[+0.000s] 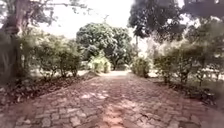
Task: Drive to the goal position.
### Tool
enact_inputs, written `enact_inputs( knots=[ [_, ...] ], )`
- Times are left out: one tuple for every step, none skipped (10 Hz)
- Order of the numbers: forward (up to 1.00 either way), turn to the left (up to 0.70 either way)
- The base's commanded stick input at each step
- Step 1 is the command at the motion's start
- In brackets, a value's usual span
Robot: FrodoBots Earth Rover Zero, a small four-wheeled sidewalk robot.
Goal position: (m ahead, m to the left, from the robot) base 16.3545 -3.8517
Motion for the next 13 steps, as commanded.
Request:
enact_inputs(
  knots=[
    [0.7, 0.0],
    [0.7, 0.0],
    [0.7, 0.0],
    [0.7, 0.0],
    [0.7, 0.0],
    [0.7, 0.0],
    [0.7, 0.0],
    [0.7, -0.19],
    [0.7, -0.35],
    [0.7, -0.35],
    [0.7, -0.34],
    [0.7, -0.2],
    [0.7, -0.09]
  ],
)
